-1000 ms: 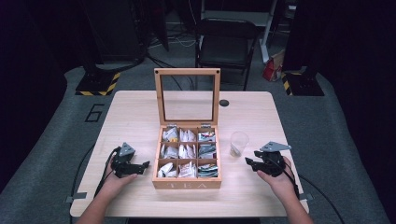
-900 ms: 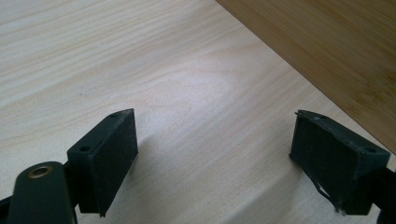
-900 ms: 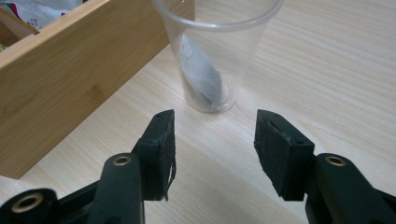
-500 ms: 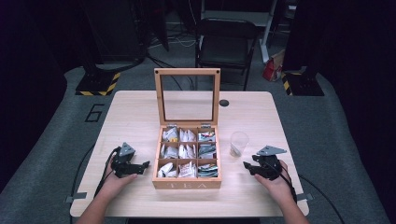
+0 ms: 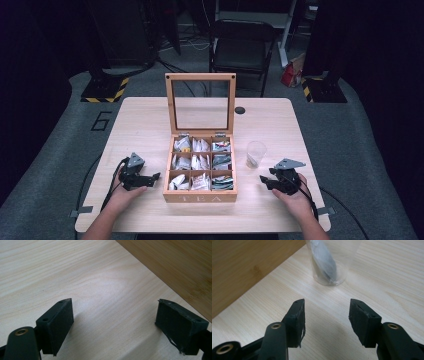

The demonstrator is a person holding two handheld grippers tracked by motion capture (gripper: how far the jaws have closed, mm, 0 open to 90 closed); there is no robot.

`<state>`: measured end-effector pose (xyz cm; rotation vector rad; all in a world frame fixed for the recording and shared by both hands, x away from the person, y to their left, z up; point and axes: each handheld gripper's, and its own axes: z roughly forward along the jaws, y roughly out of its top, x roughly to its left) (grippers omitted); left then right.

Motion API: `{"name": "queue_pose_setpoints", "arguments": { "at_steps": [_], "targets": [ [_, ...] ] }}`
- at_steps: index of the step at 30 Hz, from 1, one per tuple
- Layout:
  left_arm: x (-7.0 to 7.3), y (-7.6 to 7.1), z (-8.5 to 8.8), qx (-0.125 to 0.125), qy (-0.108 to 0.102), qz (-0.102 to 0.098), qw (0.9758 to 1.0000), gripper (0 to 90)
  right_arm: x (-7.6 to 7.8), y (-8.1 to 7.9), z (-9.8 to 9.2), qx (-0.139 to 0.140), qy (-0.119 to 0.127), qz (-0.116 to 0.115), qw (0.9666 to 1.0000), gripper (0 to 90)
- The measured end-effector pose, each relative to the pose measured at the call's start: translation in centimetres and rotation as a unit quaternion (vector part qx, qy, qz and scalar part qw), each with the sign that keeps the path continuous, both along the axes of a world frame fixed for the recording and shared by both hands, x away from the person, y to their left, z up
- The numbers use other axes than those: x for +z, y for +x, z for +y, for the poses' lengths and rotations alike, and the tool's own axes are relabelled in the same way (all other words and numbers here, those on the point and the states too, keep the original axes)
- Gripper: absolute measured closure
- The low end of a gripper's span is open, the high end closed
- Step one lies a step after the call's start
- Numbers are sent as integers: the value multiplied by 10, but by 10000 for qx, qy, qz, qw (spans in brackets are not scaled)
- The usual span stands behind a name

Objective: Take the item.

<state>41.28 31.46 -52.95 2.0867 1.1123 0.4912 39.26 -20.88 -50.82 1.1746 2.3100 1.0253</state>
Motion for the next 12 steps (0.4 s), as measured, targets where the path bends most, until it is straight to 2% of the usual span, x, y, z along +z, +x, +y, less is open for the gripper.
{"name": "queue_pose_setpoints", "arguments": {
  "at_steps": [1, 4, 12],
  "targets": [
    [0, 0, 0, -8, 7, -3, 10000, 143, -1, 0, 1, -43, -13, -8, 10000, 456],
    [0, 0, 0, -15, 5, -6, 10000, 143, -2, 0, 0, 80, -9, 39, 10000, 448],
    [-1, 1, 0, -15, -1, -48, 10000, 142, -4, 0, -1, 16, 73, 102, 9999, 412]
  ]
}}
